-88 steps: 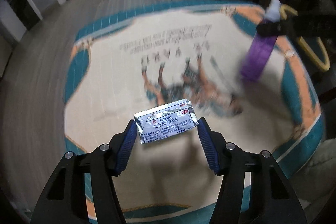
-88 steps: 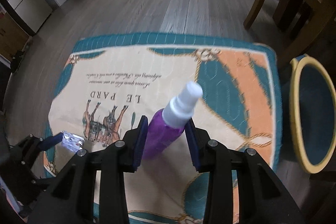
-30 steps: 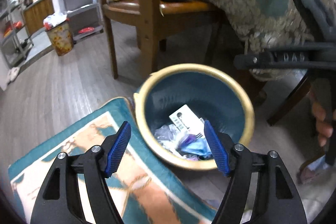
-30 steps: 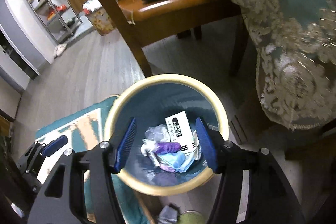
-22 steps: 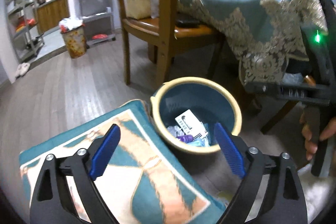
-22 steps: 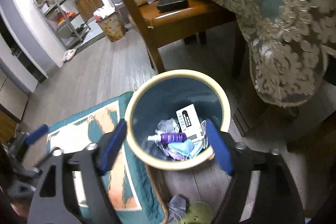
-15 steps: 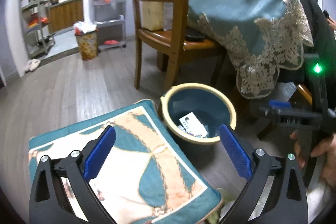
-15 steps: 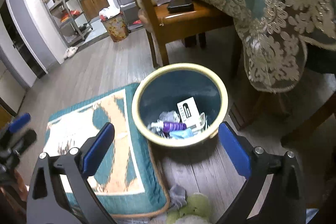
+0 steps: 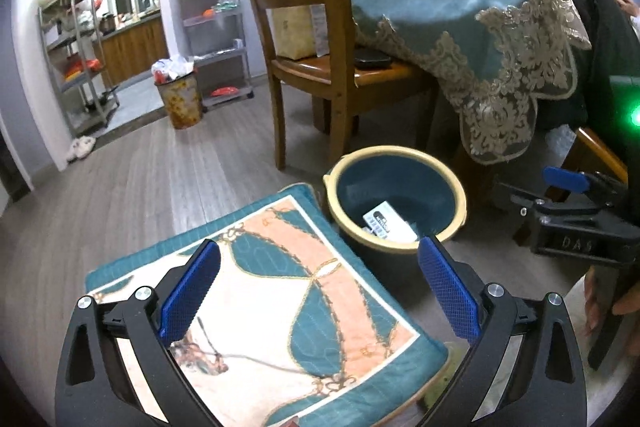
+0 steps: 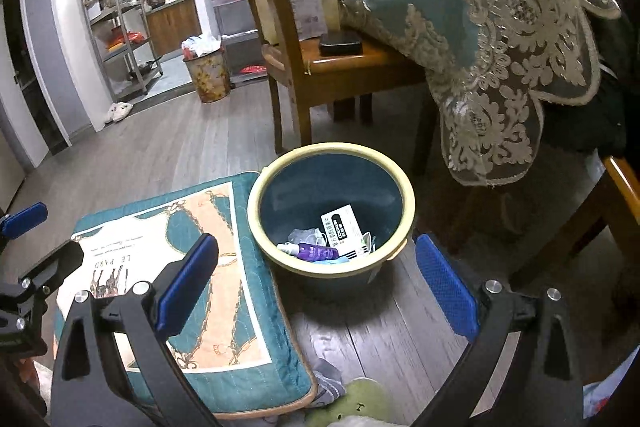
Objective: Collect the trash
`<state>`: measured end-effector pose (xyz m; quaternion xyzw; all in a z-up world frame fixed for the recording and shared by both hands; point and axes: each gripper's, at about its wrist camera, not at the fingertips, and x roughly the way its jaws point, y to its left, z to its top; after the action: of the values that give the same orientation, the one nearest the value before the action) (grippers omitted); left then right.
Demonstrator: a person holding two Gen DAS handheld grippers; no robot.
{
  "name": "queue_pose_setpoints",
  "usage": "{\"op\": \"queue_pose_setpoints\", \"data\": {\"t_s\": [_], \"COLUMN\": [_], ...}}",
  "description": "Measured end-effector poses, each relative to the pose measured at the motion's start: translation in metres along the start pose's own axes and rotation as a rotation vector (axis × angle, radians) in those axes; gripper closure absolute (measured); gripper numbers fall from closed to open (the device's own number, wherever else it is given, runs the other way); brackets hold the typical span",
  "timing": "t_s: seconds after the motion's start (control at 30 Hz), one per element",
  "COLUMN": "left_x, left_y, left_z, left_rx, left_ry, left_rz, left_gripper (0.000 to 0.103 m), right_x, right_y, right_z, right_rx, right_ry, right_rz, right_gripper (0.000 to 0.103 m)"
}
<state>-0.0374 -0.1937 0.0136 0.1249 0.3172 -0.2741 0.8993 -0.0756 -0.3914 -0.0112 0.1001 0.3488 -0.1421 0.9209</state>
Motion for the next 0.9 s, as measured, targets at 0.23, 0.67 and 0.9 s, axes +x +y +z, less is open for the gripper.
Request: {"op": "queue_pose_setpoints", "data": {"t_s": [0.23,0.67,0.9], "left_x": [0.004,0.011,0.014], "left_y": [0.001,0.001,0.0], "left_z": [0.0,0.004,0.004], "left_rx": [-0.012,-0.073,-0.076], "left_ry": [0.006,0.017,0.018], "left_rz": [0.011,0.002,0.008], "left_gripper": [0.005,0.005,0.005], "right_x": [0.0,0.004,0.005], "right_y": [-0.008,-0.01,-0.011], "right_z": [-0.002,-0.003,-0.004], "right_rx": [0.034,0.059,0.065], "right_ry": [0.007,0.022,0.028], "right_rz": [0.0,0.013,0.016], "right_gripper": [0.006,0.006,0.006]}}
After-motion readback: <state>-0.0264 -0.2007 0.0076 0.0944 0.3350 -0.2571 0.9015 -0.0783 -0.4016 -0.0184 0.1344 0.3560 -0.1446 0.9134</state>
